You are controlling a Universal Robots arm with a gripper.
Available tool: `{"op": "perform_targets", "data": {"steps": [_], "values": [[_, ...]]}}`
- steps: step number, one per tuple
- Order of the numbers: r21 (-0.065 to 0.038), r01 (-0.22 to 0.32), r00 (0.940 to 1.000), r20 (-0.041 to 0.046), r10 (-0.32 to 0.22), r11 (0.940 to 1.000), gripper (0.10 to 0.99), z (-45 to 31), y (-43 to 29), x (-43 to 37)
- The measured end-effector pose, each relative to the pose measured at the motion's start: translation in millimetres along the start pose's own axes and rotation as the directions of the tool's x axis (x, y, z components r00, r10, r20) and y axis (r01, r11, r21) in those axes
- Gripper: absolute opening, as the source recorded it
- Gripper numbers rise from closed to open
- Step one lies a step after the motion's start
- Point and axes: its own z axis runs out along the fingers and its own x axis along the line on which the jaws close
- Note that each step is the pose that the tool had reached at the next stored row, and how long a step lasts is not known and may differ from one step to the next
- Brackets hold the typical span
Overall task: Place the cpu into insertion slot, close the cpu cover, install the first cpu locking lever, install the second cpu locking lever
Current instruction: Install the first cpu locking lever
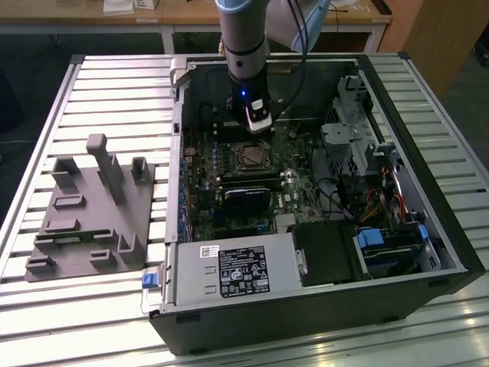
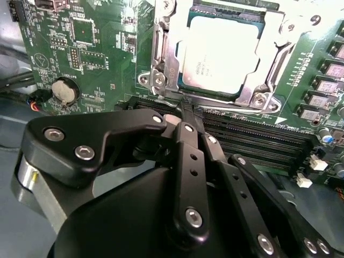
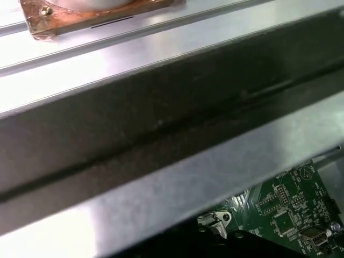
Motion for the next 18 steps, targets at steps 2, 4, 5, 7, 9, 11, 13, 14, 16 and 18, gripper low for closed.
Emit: {"op": "perform_targets", "data": {"steps": [2, 4, 5, 7, 9, 11, 13, 14, 16, 18], "values": [[0.001, -0.005, 1.0000, 0.0017, 0.005, 1.0000, 0.106, 0.8, -0.2, 0.1], [0.003, -0.011, 0.9999, 0.0034, 0.011, 0.9999, 0.106, 1.7, -0.4, 0.2], [0.003, -0.013, 0.9999, 0.0041, 0.013, 0.9999, 0.106, 2.2, -0.5, 0.3], [0.002, -0.019, 0.9998, 0.0052, 0.019, 0.9998, 0.106, 3.3, -0.5, 0.4], [0.004, -0.022, 0.9997, 0.0058, 0.022, 0.9998, 0.106, 3.5, -0.7, 0.5], [0.004, -0.022, 0.9997, 0.0058, 0.022, 0.9997, 0.106, 3.5, -0.8, 0.5], [0.003, -0.022, 0.9997, 0.0056, 0.022, 0.9997, 0.106, 3.6, -0.7, 0.5], [0.003, -0.022, 0.9997, 0.0056, 0.022, 0.9997, 0.106, 3.3, -0.7, 0.5], [0.003, -0.022, 0.9997, 0.0057, 0.022, 0.9997, 0.106, 0.6, -0.1, 0.1], [0.003, -0.022, 0.9997, 0.0056, 0.022, 0.9997, 0.106, -2.6, 0.5, -0.4]]}}
